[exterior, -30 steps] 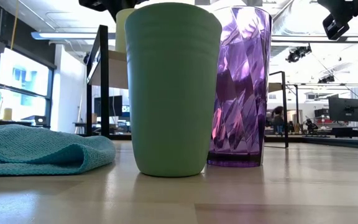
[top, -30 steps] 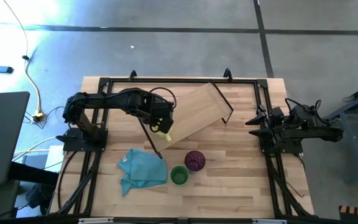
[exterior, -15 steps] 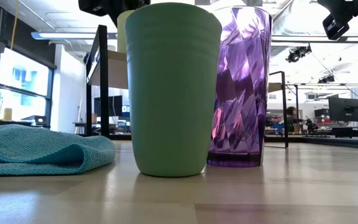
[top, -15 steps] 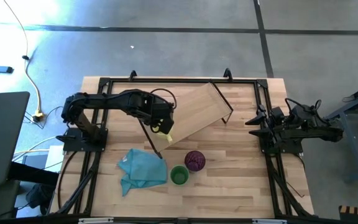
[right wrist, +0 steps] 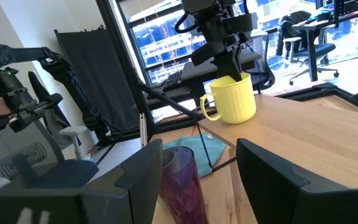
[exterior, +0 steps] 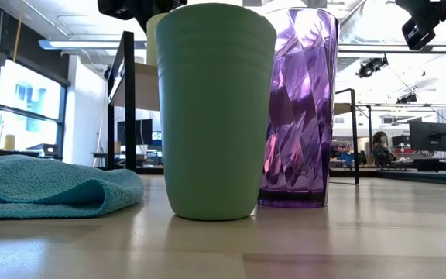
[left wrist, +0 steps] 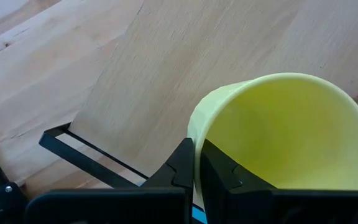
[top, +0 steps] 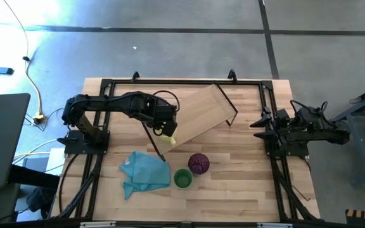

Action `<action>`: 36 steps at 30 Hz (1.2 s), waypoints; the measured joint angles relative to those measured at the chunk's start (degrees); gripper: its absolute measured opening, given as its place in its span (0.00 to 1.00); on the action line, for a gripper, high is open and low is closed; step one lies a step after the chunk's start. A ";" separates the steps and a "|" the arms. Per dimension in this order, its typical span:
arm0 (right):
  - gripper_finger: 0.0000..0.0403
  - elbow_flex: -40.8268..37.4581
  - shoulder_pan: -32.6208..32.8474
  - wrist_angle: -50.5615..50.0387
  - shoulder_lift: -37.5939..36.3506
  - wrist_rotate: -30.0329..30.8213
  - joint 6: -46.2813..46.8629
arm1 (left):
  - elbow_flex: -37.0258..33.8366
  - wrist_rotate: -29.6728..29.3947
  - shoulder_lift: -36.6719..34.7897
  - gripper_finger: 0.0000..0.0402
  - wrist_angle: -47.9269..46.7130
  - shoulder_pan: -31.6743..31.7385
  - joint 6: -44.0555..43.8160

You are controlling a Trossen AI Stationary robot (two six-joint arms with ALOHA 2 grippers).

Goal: Stack small to large cups/mugs on shelf
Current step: Put the yellow cup on the shelf, then put the green cup on the shelf

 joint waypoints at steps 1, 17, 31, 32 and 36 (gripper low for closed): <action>0.49 0.00 -0.01 0.00 0.00 -0.02 0.00 | 0.00 0.00 0.00 0.00 0.00 0.00 0.00; 0.49 0.00 -0.02 0.00 0.00 -0.11 0.17 | -0.13 -0.57 0.06 0.14 -0.13 0.00 0.72; 0.49 0.00 0.00 -0.02 0.00 -0.11 0.00 | -0.11 -0.66 0.04 0.27 0.50 0.00 1.94; 0.49 0.00 -0.02 -0.02 0.00 -0.11 0.00 | -0.11 -0.66 0.04 0.27 0.54 0.00 1.99; 0.49 0.00 0.00 -0.02 0.00 -0.09 0.00 | -0.03 -0.66 0.00 0.29 2.20 0.00 2.91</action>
